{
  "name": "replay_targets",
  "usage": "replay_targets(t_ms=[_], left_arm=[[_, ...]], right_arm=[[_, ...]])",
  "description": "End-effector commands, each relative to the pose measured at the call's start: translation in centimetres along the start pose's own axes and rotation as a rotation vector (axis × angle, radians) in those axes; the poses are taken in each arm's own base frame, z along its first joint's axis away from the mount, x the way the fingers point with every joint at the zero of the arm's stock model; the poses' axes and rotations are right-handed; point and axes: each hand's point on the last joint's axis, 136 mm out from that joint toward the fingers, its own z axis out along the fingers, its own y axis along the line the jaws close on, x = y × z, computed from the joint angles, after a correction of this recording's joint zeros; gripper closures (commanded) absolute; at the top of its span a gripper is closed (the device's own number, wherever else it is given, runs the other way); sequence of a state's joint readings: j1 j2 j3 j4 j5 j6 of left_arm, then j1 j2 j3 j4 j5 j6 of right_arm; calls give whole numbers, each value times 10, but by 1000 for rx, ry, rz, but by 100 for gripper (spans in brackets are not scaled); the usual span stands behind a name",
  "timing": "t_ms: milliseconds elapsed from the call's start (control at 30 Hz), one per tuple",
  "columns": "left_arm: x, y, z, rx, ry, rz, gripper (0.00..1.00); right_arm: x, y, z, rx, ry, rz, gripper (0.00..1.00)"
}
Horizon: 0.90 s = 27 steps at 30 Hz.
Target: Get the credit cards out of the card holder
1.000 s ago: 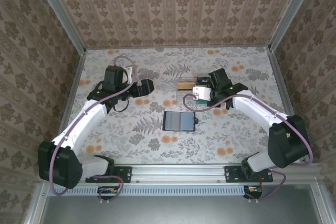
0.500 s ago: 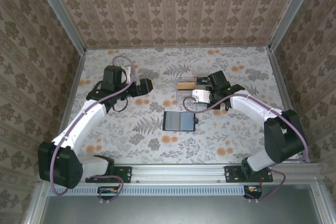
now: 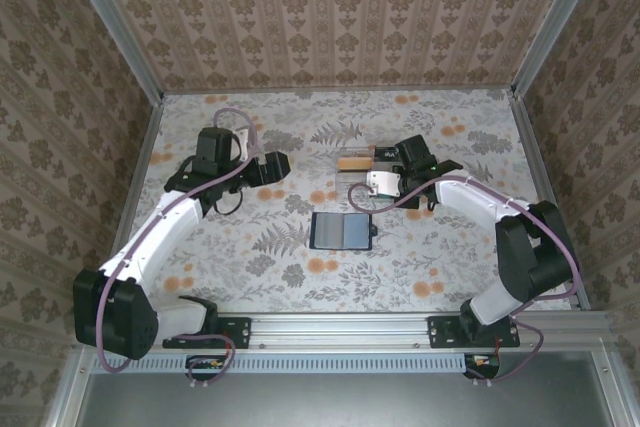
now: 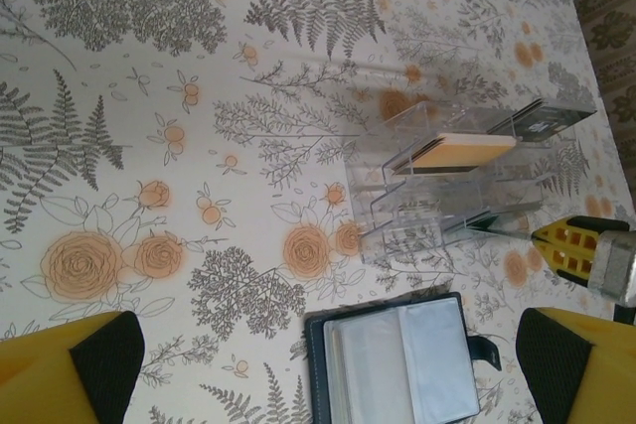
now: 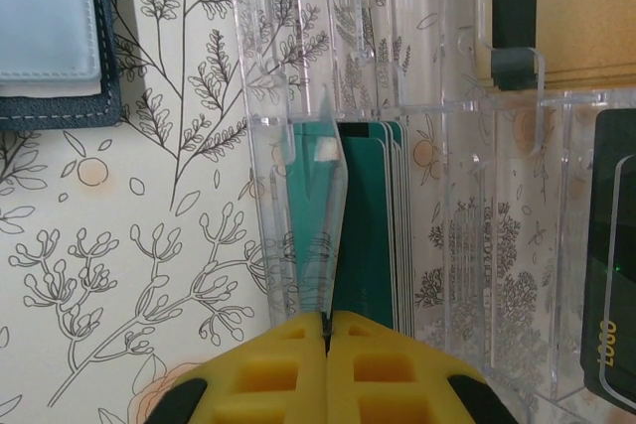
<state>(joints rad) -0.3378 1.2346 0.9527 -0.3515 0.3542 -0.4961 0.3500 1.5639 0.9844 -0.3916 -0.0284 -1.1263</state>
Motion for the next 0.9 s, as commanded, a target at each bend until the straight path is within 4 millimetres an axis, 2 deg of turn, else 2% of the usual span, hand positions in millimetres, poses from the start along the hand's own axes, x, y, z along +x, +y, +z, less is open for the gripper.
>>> replay_targets(t_ms=[0,400,867], left_arm=[[-4,0,-6,12,-31,6,0],[-4,0,-4,18,-28,1,0],[-2,1,-5,21,-24,-3,0]], right_arm=[[0,0,-6,-11,-15,11,100],[2,-10,-21,31,-8,-5,100],[20,-1,-18,15,32,-7,100]])
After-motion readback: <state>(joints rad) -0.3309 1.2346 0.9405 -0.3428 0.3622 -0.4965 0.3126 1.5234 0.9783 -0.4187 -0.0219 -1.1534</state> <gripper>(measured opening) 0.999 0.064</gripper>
